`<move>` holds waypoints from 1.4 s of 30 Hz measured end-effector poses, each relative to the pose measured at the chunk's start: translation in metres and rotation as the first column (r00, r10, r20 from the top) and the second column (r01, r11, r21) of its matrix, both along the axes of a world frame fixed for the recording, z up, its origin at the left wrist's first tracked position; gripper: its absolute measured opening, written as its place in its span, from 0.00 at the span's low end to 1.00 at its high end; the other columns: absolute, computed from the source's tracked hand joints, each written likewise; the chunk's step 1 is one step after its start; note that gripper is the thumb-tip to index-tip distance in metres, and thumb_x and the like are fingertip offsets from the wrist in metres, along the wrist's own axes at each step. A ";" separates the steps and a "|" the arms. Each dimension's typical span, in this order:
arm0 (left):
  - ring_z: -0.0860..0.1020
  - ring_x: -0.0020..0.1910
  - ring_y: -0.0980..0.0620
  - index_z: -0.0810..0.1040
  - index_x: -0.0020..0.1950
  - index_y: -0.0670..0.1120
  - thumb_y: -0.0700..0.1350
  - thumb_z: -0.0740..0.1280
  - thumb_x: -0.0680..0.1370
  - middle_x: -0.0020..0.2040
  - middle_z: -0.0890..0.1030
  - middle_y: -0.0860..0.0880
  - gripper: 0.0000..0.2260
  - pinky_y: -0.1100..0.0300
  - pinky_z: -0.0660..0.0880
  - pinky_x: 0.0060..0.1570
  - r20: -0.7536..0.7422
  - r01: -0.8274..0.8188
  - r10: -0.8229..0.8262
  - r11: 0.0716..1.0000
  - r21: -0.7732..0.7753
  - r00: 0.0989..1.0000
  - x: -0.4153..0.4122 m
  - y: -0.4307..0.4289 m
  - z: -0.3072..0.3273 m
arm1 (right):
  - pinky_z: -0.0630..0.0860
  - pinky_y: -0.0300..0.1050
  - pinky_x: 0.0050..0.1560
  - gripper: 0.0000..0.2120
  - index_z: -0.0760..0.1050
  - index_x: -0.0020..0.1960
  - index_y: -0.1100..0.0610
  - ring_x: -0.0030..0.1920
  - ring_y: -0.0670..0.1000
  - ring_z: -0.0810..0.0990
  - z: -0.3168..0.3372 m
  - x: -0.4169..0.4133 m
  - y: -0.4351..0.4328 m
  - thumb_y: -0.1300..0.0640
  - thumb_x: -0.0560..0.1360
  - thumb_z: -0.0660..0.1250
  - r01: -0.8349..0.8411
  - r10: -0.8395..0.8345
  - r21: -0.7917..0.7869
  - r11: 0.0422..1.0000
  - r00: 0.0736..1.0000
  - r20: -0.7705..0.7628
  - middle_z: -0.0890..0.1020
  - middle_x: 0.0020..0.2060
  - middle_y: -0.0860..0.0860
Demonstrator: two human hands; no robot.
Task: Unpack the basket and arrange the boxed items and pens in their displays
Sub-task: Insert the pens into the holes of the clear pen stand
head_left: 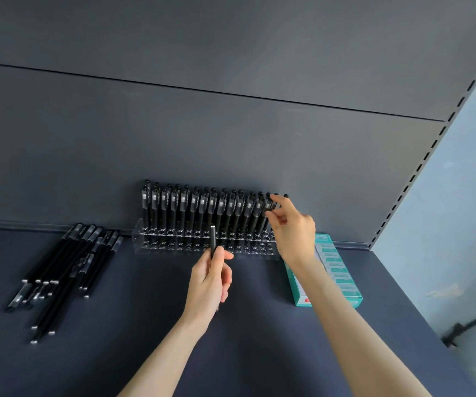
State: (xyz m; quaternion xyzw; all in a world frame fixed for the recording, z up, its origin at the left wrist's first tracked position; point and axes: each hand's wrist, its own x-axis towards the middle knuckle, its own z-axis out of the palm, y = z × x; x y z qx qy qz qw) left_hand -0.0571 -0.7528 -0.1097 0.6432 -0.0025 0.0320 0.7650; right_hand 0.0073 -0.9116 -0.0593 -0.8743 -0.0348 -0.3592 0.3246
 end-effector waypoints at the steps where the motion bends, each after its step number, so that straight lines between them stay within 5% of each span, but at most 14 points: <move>1: 0.67 0.23 0.54 0.77 0.45 0.46 0.52 0.58 0.81 0.28 0.72 0.52 0.13 0.62 0.65 0.24 0.007 -0.012 0.011 1.000 0.015 1.000 0.000 0.000 0.000 | 0.78 0.51 0.45 0.13 0.77 0.59 0.56 0.37 0.54 0.82 -0.001 -0.001 0.000 0.61 0.74 0.68 -0.005 0.005 0.005 1.000 1.000 0.003 0.84 0.39 0.51; 5: 0.71 0.30 0.58 0.81 0.42 0.50 0.52 0.61 0.79 0.31 0.75 0.56 0.12 0.67 0.69 0.33 0.032 -0.043 0.041 0.998 0.036 0.999 0.000 0.000 0.002 | 0.77 0.46 0.41 0.14 0.77 0.59 0.55 0.34 0.50 0.79 -0.003 -0.007 -0.001 0.62 0.74 0.68 0.000 -0.002 0.070 0.998 1.000 0.026 0.82 0.38 0.48; 8: 0.70 0.31 0.63 0.83 0.44 0.54 0.57 0.64 0.76 0.29 0.72 0.61 0.11 0.65 0.67 0.36 -0.002 -0.041 0.041 0.999 0.011 0.999 0.000 0.003 0.005 | 0.74 0.40 0.39 0.06 0.77 0.51 0.52 0.33 0.46 0.78 -0.011 -0.022 -0.001 0.59 0.75 0.68 -0.024 0.038 0.307 0.952 0.999 -0.037 0.80 0.33 0.45; 10: 0.68 0.29 0.60 0.85 0.45 0.52 0.59 0.66 0.71 0.29 0.69 0.58 0.14 0.67 0.66 0.29 -0.035 -0.008 0.002 0.988 -0.155 0.999 0.001 0.006 0.006 | 0.76 0.42 0.40 0.03 0.77 0.45 0.52 0.33 0.48 0.80 -0.017 -0.033 0.000 0.58 0.76 0.67 -0.097 0.189 0.507 0.856 0.973 -0.133 0.82 0.32 0.48; 12: 0.69 0.27 0.58 0.85 0.43 0.48 0.55 0.68 0.70 0.30 0.71 0.53 0.12 0.66 0.70 0.27 -0.067 -0.003 -0.022 0.937 -0.349 0.997 0.002 0.008 0.008 | 0.78 0.42 0.38 0.03 0.78 0.43 0.54 0.33 0.48 0.81 -0.020 -0.044 0.001 0.58 0.76 0.67 -0.196 0.421 0.632 0.750 0.878 -0.228 0.83 0.32 0.51; 16: 0.80 0.34 0.53 0.82 0.39 0.43 0.47 0.72 0.69 0.40 0.83 0.49 0.08 0.60 0.80 0.39 -0.128 -0.043 -0.028 0.853 -0.520 0.991 0.005 0.009 0.006 | 0.80 0.42 0.41 0.03 0.78 0.48 0.58 0.37 0.53 0.83 -0.024 -0.058 0.004 0.59 0.74 0.68 -0.279 0.721 0.781 0.559 0.629 -0.292 0.84 0.37 0.54; 22: 0.84 0.43 0.47 0.84 0.39 0.44 0.40 0.74 0.66 0.41 0.84 0.44 0.03 0.60 0.79 0.41 -0.113 -0.010 -0.063 0.834 -0.551 0.992 0.003 0.011 0.006 | 0.78 0.42 0.42 0.08 0.78 0.50 0.57 0.37 0.52 0.83 -0.024 -0.056 0.004 0.67 0.74 0.67 -0.248 0.596 0.824 0.509 0.792 -0.129 0.84 0.35 0.54; 28: 0.83 0.39 0.49 0.84 0.39 0.43 0.34 0.73 0.71 0.36 0.83 0.44 0.05 0.64 0.78 0.38 -0.033 -0.015 0.010 0.987 -0.162 0.999 -0.001 0.004 -0.002 | 0.78 0.40 0.42 0.13 0.75 0.55 0.56 0.38 0.49 0.82 -0.025 -0.052 0.009 0.69 0.74 0.66 -0.237 0.493 0.875 0.422 0.870 -0.003 0.83 0.34 0.51; 32: 0.83 0.42 0.51 0.83 0.42 0.46 0.37 0.73 0.71 0.39 0.84 0.48 0.04 0.63 0.77 0.41 0.079 -0.044 0.035 0.992 0.116 0.996 -0.002 0.002 -0.004 | 0.80 0.42 0.40 0.17 0.73 0.60 0.56 0.38 0.50 0.83 -0.025 -0.051 0.010 0.69 0.74 0.66 -0.274 0.491 0.801 0.533 0.871 -0.029 0.83 0.34 0.51; 37: 0.73 0.58 0.50 0.73 0.60 0.47 0.45 0.76 0.69 0.60 0.71 0.46 0.22 0.54 0.71 0.58 0.139 -0.507 0.489 0.806 0.304 0.861 0.017 0.031 0.002 | 0.79 0.45 0.45 0.20 0.72 0.53 0.40 0.38 0.52 0.83 -0.015 -0.045 0.001 0.65 0.74 0.68 -0.187 0.242 0.673 0.716 0.970 0.012 0.83 0.38 0.49; 42: 0.60 0.70 0.38 0.57 0.74 0.40 0.51 0.79 0.65 0.73 0.57 0.39 0.46 0.39 0.61 0.67 0.078 -0.554 0.596 0.681 0.479 0.799 0.047 0.072 0.005 | 0.73 0.31 0.44 0.16 0.71 0.58 0.47 0.41 0.47 0.82 0.000 -0.031 -0.008 0.62 0.75 0.67 -0.151 0.108 0.509 0.848 0.988 0.113 0.81 0.41 0.47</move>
